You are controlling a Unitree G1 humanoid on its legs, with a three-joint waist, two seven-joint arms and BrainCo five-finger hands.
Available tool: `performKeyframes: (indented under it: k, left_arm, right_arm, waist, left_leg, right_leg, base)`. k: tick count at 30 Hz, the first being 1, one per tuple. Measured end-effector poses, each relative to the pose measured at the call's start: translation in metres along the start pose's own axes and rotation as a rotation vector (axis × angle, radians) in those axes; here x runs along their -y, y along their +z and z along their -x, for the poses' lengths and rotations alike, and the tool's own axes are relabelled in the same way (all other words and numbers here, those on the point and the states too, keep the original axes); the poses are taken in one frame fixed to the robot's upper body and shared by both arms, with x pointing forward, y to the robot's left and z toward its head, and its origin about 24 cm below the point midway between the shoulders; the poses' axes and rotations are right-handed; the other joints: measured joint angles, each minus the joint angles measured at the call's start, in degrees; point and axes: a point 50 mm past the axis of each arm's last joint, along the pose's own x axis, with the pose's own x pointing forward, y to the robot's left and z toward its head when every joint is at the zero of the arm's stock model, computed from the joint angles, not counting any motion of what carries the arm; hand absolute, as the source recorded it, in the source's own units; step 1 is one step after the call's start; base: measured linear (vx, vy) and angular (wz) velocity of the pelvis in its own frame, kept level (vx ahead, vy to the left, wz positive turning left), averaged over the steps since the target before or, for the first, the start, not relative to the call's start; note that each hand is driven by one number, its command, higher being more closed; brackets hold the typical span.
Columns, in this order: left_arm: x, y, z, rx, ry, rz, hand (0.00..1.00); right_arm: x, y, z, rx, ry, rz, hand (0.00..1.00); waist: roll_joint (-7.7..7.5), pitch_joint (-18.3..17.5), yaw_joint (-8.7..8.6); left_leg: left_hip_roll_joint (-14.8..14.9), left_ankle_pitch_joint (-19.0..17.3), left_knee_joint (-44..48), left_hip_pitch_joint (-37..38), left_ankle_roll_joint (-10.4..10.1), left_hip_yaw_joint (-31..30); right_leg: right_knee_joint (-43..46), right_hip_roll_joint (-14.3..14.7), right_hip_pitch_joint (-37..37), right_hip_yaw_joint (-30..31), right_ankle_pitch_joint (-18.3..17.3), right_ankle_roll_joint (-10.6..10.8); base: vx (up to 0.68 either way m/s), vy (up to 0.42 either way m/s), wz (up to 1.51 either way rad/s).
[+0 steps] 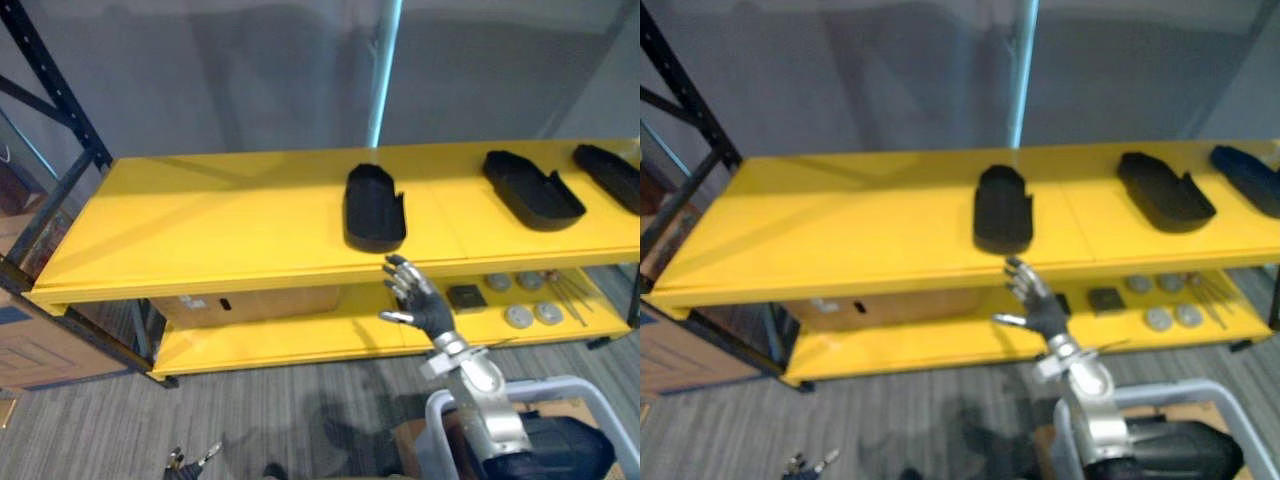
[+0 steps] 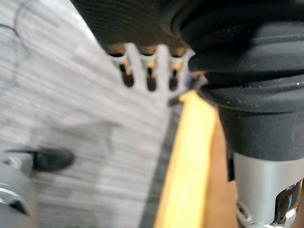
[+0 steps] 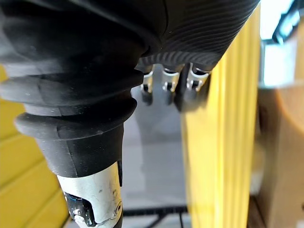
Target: Walk over and take plastic housings, then place them on the shelf
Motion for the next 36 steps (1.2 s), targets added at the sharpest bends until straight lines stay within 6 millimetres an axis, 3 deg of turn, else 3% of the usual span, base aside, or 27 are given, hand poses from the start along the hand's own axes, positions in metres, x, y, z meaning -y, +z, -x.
performKeyframes:
  k: [8,15,25,36]
  left_arm:
    - [0.000,-0.008,-0.001,-0.050,0.027,0.020,0.00]
    - [-0.001,-0.012,0.000,-0.070,0.041,0.018,0.00]
    - [0.000,-0.012,0.000,-0.069,0.038,0.016,0.00]
    - [0.005,-0.014,0.001,-0.073,0.014,-0.006,0.00]
  right_arm:
    - [0.004,0.002,-0.023,-0.005,-0.042,0.069,0.00]
    - [0.011,0.010,-0.029,0.023,-0.135,0.142,0.00]
    - [0.032,0.009,-0.028,-0.006,-0.240,0.161,0.00]
    - [0.055,0.017,-0.037,0.003,-0.325,0.169,0.00]
  waist:
    - [0.79,0.5,0.87]
    - [2.26,1.8,1.34]
    - [1.89,2.7,1.39]
    - [2.60,3.2,1.51]
  left_leg:
    - [-0.5,0.1,0.3,0.0,0.1,-1.0]
    - [-0.6,0.1,0.3,0.0,0.1,-2.5]
    - [-0.7,0.2,0.3,0.1,0.2,-2.9]
    - [-0.9,0.6,0.3,0.2,0.4,-4.2]
  right_leg:
    - [-0.8,0.0,1.0,-1.4,0.3,0.4]
    - [-0.9,0.0,1.9,-2.6,0.2,0.3]
    - [-0.8,-0.1,2.0,-2.8,0.2,0.4]
    - [-1.0,-0.2,2.9,-4.3,0.2,0.4]
  base:
    - [0.06,0.005,0.06]
    - [0.01,0.002,0.07]
    - [0.00,0.001,0.00]
    - [0.01,0.013,0.06]
